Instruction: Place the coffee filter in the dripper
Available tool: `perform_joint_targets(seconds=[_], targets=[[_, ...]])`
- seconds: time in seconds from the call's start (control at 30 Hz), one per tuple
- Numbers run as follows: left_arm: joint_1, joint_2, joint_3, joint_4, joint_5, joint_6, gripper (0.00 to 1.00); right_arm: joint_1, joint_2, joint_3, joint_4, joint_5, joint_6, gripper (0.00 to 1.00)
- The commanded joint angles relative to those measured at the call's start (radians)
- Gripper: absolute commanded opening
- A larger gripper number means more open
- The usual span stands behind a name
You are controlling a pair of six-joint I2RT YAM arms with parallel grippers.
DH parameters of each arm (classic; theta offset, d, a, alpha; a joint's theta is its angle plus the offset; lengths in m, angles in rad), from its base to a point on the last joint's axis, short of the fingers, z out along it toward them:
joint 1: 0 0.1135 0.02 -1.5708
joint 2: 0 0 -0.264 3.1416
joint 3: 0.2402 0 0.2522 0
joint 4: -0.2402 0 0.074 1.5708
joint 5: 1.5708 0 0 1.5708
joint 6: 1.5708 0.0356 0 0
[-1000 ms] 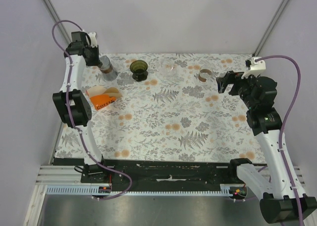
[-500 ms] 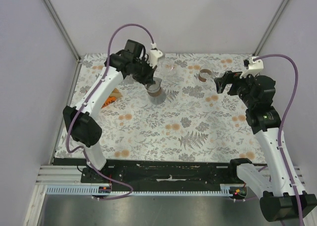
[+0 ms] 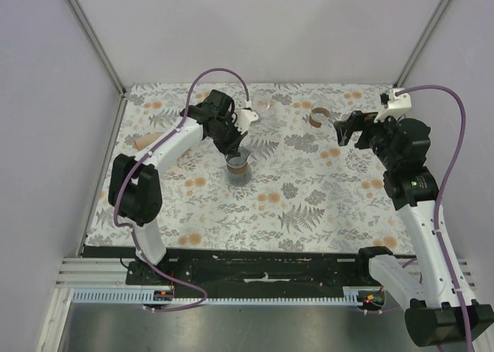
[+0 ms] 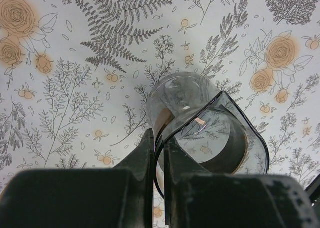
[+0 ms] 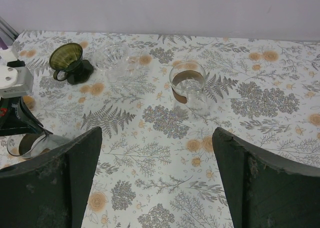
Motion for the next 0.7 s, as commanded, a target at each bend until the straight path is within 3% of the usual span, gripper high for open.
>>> perform_joint_targets(seconds=[0.0,0.07,0.13,0.33,0.4,0.53,0.67], targets=[[-0.003,0.002,-0.032,0.112,0.027,0.082,0.02,0.004,-0.006,0.005,0.029,-0.007,-0.001,0.98],[-0.004,0.007,-0.039,0.114,0.047,0.100,0.02,0.005,-0.007,0.006,0.028,-0.007,-0.001,0.98],[-0.003,0.008,-0.044,0.114,0.062,0.111,0.10,0.005,-0.009,0.005,0.029,-0.007,-0.001,0.98],[-0.003,-0.015,0.048,0.057,0.116,0.110,0.73,0.005,-0.010,0.012,0.028,-0.007,-0.004,0.98],[0.003,-0.018,0.140,0.039,0.102,0.076,0.85,0.007,-0.010,0.017,0.028,-0.008,-0.003,0.98],[0.069,0.010,0.305,0.051,0.072,-0.080,0.90,0.005,-0.010,0.022,0.024,-0.011,-0.003,0.98],[0.190,0.120,0.439,0.120,-0.091,-0.338,0.90,0.005,-0.010,0.014,0.024,-0.001,-0.007,0.98]])
